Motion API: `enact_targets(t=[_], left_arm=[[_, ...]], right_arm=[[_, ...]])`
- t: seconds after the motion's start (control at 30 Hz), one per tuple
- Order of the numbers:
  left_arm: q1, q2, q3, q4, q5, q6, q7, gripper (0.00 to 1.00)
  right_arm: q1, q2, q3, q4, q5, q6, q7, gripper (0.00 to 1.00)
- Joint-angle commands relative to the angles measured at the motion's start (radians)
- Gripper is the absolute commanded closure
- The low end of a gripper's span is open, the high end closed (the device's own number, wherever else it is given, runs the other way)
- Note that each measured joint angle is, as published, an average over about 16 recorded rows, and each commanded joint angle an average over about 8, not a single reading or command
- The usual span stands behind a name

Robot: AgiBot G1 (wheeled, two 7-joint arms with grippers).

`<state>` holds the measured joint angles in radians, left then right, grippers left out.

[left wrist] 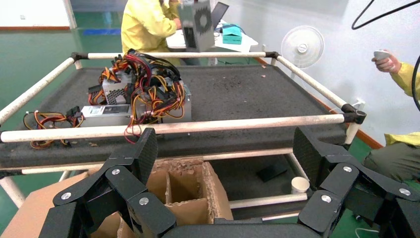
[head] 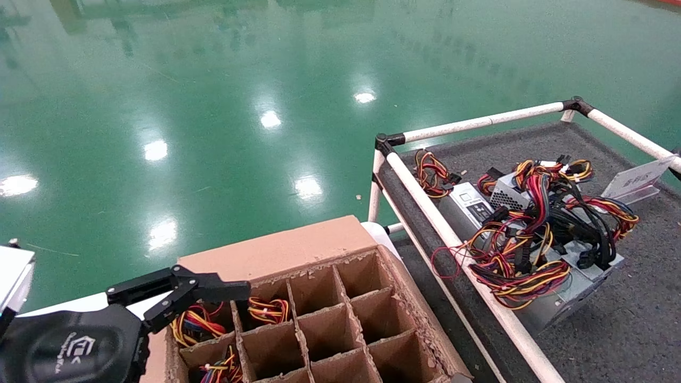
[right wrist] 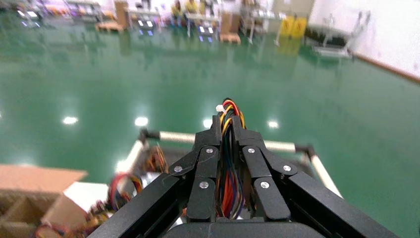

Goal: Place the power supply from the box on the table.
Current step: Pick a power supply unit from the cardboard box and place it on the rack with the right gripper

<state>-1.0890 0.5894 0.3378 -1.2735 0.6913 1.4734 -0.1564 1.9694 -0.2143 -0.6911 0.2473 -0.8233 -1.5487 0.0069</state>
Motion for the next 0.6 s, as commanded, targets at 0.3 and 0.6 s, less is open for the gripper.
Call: enact_targets(t=[0.3, 0.6], left_arm=[[0.0, 0.0, 0.0, 0.0, 0.0, 0.0, 0.0, 0.0], [0.0, 0.0, 0.0, 0.0, 0.0, 0.0, 0.0, 0.0]], right_arm=[[-0.086, -0.08, -0.031, -0.166, -0.035, 0.021, -0.109, 1.0], [-0.143, -0.174, -0.022, -0.24, -0.019, 0.093, -0.193, 1.0]])
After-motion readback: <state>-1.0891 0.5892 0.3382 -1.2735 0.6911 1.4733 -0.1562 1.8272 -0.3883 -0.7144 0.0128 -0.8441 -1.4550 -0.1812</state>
